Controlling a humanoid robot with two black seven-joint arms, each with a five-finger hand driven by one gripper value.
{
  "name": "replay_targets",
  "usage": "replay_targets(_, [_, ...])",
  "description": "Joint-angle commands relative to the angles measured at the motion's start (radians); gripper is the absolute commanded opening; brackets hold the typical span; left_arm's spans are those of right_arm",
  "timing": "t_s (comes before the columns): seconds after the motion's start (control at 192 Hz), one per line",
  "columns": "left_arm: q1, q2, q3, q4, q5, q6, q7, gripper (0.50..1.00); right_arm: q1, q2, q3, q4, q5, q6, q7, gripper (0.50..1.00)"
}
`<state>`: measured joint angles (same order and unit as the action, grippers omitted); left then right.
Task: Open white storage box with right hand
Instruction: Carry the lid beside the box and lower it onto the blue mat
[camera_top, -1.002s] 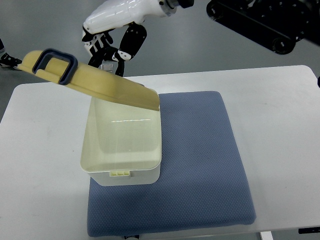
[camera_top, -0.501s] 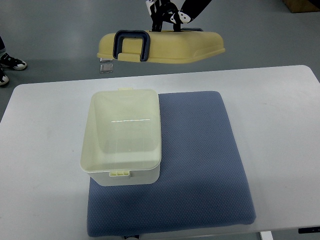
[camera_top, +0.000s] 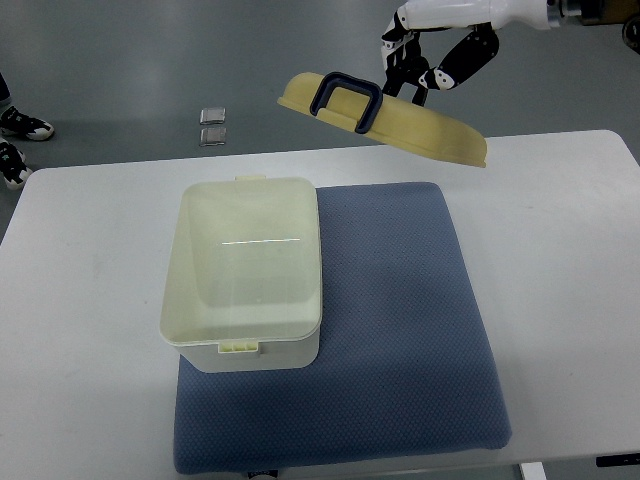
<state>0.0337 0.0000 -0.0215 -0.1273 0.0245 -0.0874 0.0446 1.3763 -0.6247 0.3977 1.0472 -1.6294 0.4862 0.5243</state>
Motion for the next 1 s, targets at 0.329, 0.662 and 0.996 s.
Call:
replay_targets(0.329, [0.000,0.000,0.000,0.000,0.000,0.000,0.000,1.000,-0.171,0.005,-0.071,-0.136,-0.024,-0.153,0.052,0.500])
replay_targets(0.662, [0.000,0.000,0.000,0.000,0.000,0.000,0.000,1.000,-0.180,0.046,-0.214,-0.180,-0.023,-0.291,0.085,0.500])
replay_targets(0.996, [0.000,0.000,0.000,0.000,0.000,0.000,0.000,1.000,-0.230,0.102,-0.221,-0.207,-0.024,-0.308,0.080,0.500])
